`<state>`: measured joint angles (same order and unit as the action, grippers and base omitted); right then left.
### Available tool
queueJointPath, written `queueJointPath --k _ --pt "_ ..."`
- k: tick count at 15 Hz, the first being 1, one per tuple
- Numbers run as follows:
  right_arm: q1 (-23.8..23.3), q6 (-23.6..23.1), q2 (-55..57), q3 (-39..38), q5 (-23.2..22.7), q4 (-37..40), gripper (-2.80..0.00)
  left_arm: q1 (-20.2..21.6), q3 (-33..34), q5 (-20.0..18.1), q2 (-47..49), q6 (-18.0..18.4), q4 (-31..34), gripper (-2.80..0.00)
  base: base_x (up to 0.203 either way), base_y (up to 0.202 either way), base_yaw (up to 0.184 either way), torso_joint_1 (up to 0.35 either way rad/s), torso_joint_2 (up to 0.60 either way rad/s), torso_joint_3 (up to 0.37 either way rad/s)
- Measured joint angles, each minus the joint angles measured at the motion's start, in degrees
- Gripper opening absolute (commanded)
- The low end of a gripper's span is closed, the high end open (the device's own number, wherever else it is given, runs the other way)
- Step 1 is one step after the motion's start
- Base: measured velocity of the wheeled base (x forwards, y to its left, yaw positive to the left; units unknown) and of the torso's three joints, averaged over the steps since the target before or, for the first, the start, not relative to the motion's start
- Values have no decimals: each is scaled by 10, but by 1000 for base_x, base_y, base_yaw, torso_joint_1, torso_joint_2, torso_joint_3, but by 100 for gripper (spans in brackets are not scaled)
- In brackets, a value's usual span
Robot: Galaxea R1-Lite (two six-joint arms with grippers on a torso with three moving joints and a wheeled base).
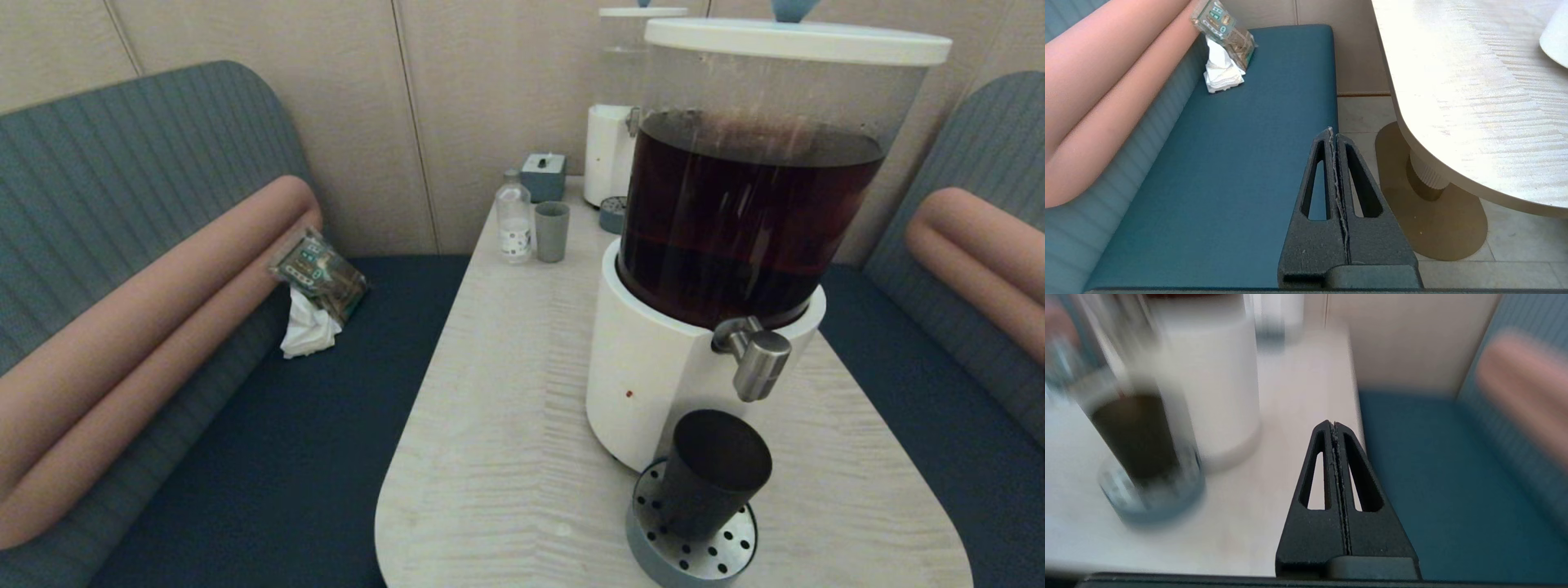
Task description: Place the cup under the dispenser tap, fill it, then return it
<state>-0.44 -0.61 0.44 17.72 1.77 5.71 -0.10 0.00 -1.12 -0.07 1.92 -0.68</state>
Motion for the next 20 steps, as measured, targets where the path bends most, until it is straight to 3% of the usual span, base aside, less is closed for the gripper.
queueJointPath --k 5,12,17,20 --pt "-3 -17 129 308 -6 131 -280 0 0 0 0 0 0 -280 0 0 0 0 0 0" --pt "7 3 454 536 -15 217 -280 0 0 0 0 0 0 -280 0 0 0 0 0 0" --pt "178 150 615 628 60 351 -280 0 0 0 0 1 0 -280 0 0 0 0 0 0" --pt "244 186 677 674 85 438 -280 0 0 0 0 0 0 -280 0 0 0 0 0 0"
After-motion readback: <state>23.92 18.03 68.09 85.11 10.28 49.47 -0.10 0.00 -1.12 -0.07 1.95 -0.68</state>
